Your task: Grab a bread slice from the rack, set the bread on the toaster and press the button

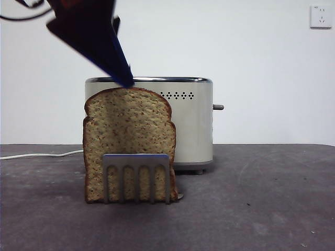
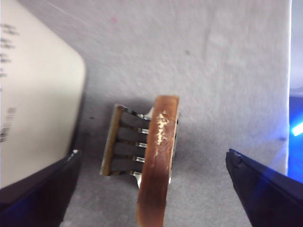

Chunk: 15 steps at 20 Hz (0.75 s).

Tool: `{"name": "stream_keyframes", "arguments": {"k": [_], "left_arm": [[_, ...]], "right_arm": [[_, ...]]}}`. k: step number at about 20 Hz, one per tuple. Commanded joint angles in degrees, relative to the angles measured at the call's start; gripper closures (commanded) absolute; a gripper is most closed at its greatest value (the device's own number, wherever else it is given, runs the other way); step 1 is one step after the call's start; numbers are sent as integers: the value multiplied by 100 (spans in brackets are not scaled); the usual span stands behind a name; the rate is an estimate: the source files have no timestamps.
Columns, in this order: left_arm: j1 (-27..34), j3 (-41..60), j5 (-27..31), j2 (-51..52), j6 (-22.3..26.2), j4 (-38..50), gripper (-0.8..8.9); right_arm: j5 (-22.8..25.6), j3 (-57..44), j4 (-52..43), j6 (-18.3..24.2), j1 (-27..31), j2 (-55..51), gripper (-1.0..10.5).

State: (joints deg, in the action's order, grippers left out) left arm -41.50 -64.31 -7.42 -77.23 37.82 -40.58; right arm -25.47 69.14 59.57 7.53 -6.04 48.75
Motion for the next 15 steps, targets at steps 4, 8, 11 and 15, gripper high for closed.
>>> {"name": "stream_keyframes", "arguments": {"k": [4, 8, 11, 15], "left_arm": [[-15, 9, 129, -492, 275, 208, 357], [-15, 9, 140, -562, 273, 221, 699], [-15, 9, 133, -562, 260, 190, 826], [-15, 9, 122, -560, 262, 192, 826]], "right_arm": [[-17, 4, -24, 52, -11, 0, 958], [-15, 4, -26, 52, -11, 0, 958], [-15, 4, -26, 52, -11, 2, 958], [-15, 4, -26, 52, -11, 2, 958]]}}
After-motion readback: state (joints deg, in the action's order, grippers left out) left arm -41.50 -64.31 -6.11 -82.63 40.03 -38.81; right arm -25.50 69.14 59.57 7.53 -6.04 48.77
